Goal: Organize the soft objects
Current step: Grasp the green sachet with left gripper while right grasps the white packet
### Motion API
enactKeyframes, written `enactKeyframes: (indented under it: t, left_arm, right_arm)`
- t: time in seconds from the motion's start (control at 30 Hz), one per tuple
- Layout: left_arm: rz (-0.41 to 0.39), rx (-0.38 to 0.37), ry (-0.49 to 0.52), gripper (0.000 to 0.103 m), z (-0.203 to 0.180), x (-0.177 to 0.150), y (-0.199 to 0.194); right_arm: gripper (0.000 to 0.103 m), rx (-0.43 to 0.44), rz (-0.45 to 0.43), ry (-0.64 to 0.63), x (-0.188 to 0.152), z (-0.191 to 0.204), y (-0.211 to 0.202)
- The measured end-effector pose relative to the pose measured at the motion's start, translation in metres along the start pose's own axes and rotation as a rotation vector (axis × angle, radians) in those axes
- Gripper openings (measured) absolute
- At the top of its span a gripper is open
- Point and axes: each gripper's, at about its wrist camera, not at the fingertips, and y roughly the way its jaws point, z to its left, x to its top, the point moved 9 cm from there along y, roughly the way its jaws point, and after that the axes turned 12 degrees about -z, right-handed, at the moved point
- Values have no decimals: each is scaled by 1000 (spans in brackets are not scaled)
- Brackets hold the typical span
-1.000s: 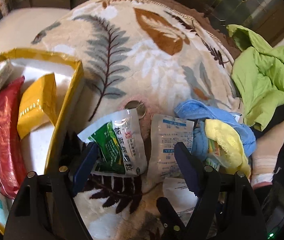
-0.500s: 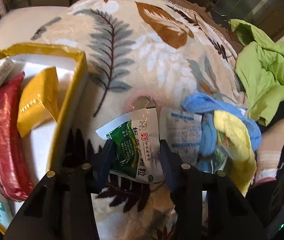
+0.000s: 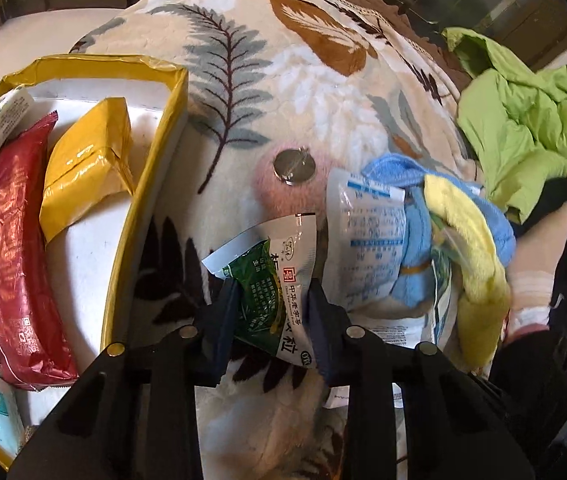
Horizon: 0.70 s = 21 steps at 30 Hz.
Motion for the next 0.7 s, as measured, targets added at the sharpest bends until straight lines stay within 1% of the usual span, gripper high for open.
enactKeyframes:
  t: [0.07,0.1,0.13,0.17,0.2,0.23,0.27,0.3,0.37,0.4,0.43,0.47,0.53,0.67,0.7]
  left_arm:
    - [0,-1,-2,31,0,-3,0]
    - [-1,-3,-2,31,0,-3,0]
    - [0,-6,-5,31,1,-3,0]
    - [1,-9,-11,31,1,-3,0]
    - [2,-11,-13,31,2,-3,0]
    - [3,-13,-14,31,2,-4,0]
    - [4,-14,-14,31,2,-4,0]
    - [5,-15,-13,31,3,-4,0]
    - [6,-15,-6,31,2,-4,0]
    - [6,-16,-4,31,2,-4,1]
    - [7,-18,-2,31,1,-5,1]
    - [9,-19,-2,31,1,-5,2]
    - [11,-22,-3,31,0,-5,1]
    - [20,-55,-25,31,0,-7,-7]
    - [19,-60,-20,31,-1,-8,-9]
  right_arm:
    - [32,44,38,16,-5,6,5]
    - [38,57,35,27,-6,8,7]
    - [54,52,36,15,-7,12,10]
    - [62,45,40,2,-11,14,10]
    - [64,37,37,-12,-12,18,11]
    - [71,18,28,-34,-12,24,11]
    - [73,3,23,-64,-13,29,12]
    - [73,-20,24,-101,-14,33,14]
    - [66,-99,28,-195,-20,36,19]
    - [63,-124,19,-225,-22,36,19]
    - [53,-140,13,-244,-23,36,18]
    - [48,-130,10,-235,-22,35,15]
    - [46,-82,14,-171,-21,28,8]
    - [45,27,-1,-60,-17,18,-16]
    - [45,40,-6,-44,-15,17,-21]
